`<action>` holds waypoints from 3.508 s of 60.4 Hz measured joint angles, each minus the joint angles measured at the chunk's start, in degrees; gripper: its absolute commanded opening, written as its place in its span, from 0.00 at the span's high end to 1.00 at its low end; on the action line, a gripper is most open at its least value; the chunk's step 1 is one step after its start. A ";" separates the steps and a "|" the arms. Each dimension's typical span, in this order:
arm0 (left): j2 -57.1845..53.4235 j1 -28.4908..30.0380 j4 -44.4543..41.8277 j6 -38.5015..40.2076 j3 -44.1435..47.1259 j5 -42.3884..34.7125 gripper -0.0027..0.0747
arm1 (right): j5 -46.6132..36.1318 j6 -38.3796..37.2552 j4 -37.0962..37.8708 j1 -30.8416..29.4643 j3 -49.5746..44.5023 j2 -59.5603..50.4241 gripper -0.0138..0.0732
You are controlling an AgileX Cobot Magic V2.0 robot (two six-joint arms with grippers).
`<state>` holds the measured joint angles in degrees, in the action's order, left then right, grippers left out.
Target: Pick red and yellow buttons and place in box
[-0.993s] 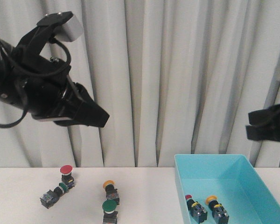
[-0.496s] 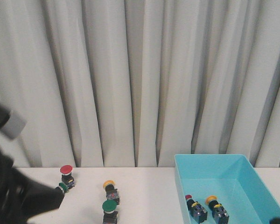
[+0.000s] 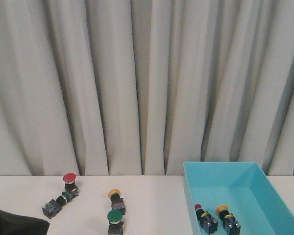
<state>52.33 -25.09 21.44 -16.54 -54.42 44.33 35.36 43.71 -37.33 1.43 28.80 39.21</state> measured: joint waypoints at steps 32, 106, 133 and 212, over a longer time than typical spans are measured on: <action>0.00 0.17 -8.57 0.04 1.85 -2.52 0.97 | 0.00 0.00 0.00 0.00 0.00 0.00 0.85; -53.05 30.16 -9.90 -5.71 55.97 -40.49 0.97 | 0.40 0.00 0.00 0.00 0.00 -0.12 0.85; -53.05 30.16 -9.02 -2.53 55.97 -40.06 0.97 | 0.40 0.00 0.00 0.00 0.00 -0.12 0.85; -53.05 30.16 -20.49 11.18 55.97 -39.41 0.97 | 0.40 0.00 0.00 0.00 0.00 -0.12 0.85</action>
<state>-0.72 5.07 0.95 -5.36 1.54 4.92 35.76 43.71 -37.33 1.43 28.80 39.09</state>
